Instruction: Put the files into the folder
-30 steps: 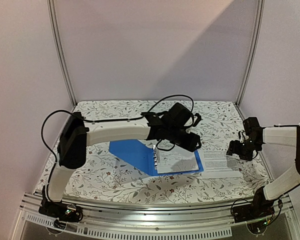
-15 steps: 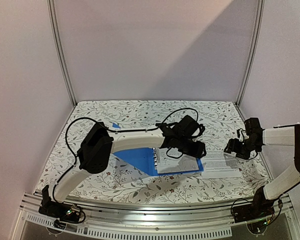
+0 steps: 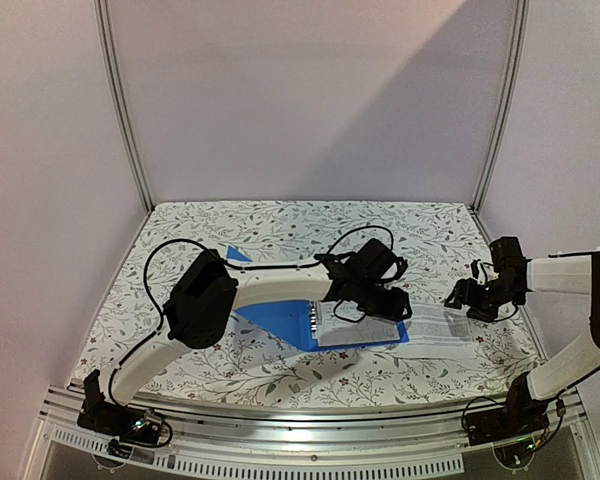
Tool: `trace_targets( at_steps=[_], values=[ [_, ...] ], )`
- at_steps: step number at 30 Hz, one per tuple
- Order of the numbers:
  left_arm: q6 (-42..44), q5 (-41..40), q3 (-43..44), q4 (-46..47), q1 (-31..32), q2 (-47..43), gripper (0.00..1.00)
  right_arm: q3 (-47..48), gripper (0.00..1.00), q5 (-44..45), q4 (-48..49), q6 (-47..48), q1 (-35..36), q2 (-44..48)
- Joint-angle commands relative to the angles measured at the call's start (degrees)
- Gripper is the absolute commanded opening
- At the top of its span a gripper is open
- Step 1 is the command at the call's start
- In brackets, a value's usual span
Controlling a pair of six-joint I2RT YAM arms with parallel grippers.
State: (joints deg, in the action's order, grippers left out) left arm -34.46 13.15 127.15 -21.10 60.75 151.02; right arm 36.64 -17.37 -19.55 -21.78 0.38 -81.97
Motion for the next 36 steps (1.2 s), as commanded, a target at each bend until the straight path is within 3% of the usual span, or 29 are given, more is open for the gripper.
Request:
trace_targets(
  at_steps=[1,22,36],
  values=[
    [-0.7,0.2,-0.1,-0.7,-0.7,1.8,0.53,-0.5,0.72,-3.2,-1.6,-0.9,0.1,3.2],
    [-0.2,-0.6,-3.7,1.0,-0.8,-1.0,0.52,-0.9,0.66,-5.5,-5.3,-0.3,0.1,2.7],
    [-0.3,-0.8,-4.1,1.3,-0.8,-1.1,0.52,-2.7,0.63,-5.1,-6.9,-1.8,0.1,9.9]
  ],
)
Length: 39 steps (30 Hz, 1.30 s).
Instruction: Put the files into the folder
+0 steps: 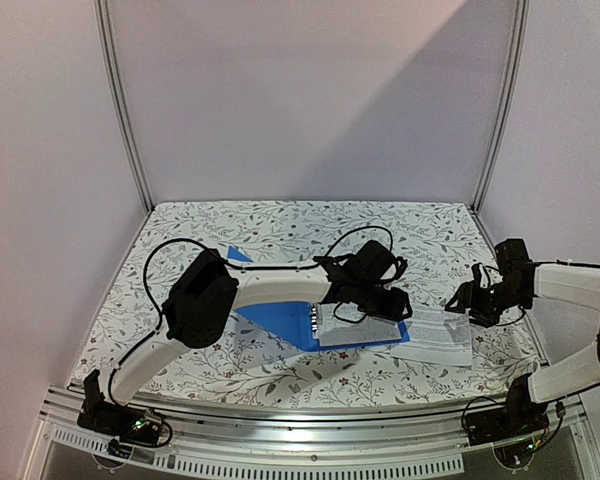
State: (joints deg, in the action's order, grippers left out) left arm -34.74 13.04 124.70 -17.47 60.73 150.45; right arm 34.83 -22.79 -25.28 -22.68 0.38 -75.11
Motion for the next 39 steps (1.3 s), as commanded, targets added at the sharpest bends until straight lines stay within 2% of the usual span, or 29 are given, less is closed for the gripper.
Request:
trace_targets(
  at_steps=[1,9,21,39],
  values=[
    [0.0,-0.6,-1.7,-2.4,-0.8,-0.5,0.52,-1.0,0.63,0.0,-1.1,-1.1,0.1,3.4],
    [0.0,-0.6,-1.7,-2.3,-0.9,-0.5,0.52,-2.8,0.64,-2.3,-0.1,-3.2,0.9,4.1],
    [0.1,-0.7,-2.6,-2.1,-0.9,-1.0,0.52,-0.9,0.63,5.4,-6.2,-2.6,5.6,6.6],
    [-0.1,-0.6,-3.1,-1.7,-0.9,-1.1,0.52,-0.3,0.59,2.8,-6.7,-5.1,8.5,7.4]
  ],
)
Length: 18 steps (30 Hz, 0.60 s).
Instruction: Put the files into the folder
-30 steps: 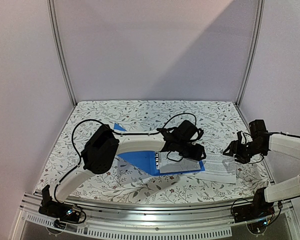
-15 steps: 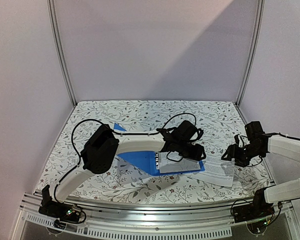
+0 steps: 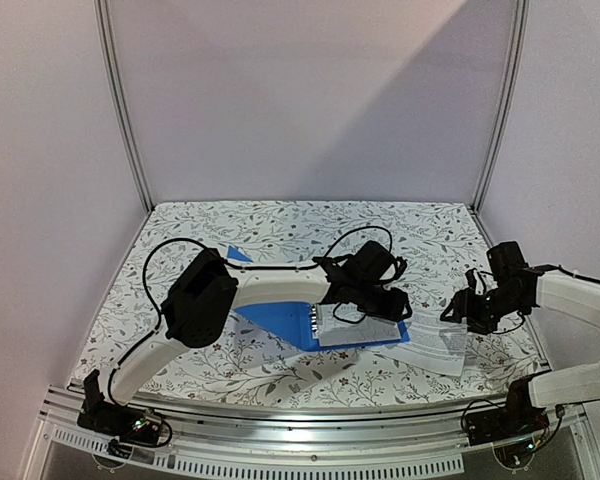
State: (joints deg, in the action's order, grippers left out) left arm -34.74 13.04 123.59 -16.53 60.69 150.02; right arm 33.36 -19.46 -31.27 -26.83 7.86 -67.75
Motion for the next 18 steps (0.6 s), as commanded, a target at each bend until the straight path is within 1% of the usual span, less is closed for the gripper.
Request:
trace_targets(
  at_steps=[1,12,18],
  values=[
    [-0.1,-0.6,-2.0,-2.7,-0.9,-0.6,0.52,1.6,0.59,-0.3,-1.1,-1.1,1.4,0.2],
    [0.1,-0.6,-2.0,-2.6,-0.9,-0.8,0.52,4.2,0.59,1.9,-4.9,-2.7,5.5,2.2],
    [0.1,-0.6,-2.0,-2.6,-0.9,-0.7,0.52,4.3,0.59,2.8,-6.2,-3.0,6.2,2.2]
  ],
)
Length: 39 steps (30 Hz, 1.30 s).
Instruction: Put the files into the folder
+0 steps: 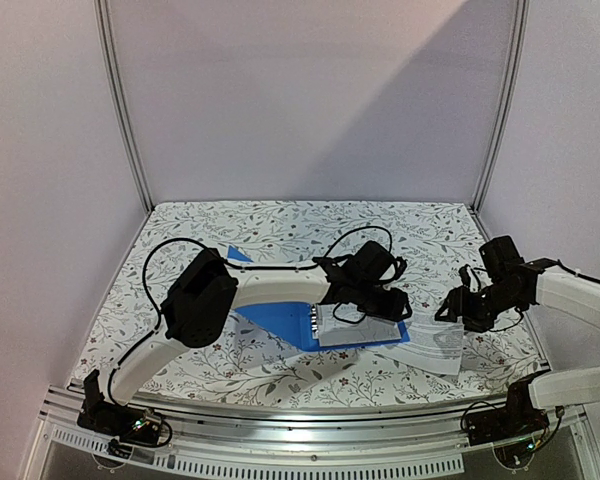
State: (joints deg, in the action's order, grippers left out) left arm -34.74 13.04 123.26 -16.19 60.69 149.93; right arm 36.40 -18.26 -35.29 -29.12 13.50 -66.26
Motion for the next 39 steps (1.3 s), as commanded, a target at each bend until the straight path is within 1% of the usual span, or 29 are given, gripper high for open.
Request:
trace_targets(
  at_steps=[1,7,22,39],
  values=[
    [0.1,-0.6,-1.7,-3.0,-0.9,-0.7,0.52,1.3,0.59,1.8,-2.6,-0.8,0.6,0.8],
    [0.1,-0.5,-1.7,-2.9,-0.9,-0.7,0.52,1.4,0.59,3.0,-4.2,-1.2,0.7,2.5],
    [0.0,-0.4,-2.0,-2.7,-1.0,-0.8,0.52,3.0,0.6,3.7,-6.0,-2.3,2.0,2.9],
    [-0.3,-0.4,-3.5,-1.9,-1.0,-1.4,0.52,2.2,0.6,3.5,-6.5,-4.3,3.2,4.6]
  ],
)
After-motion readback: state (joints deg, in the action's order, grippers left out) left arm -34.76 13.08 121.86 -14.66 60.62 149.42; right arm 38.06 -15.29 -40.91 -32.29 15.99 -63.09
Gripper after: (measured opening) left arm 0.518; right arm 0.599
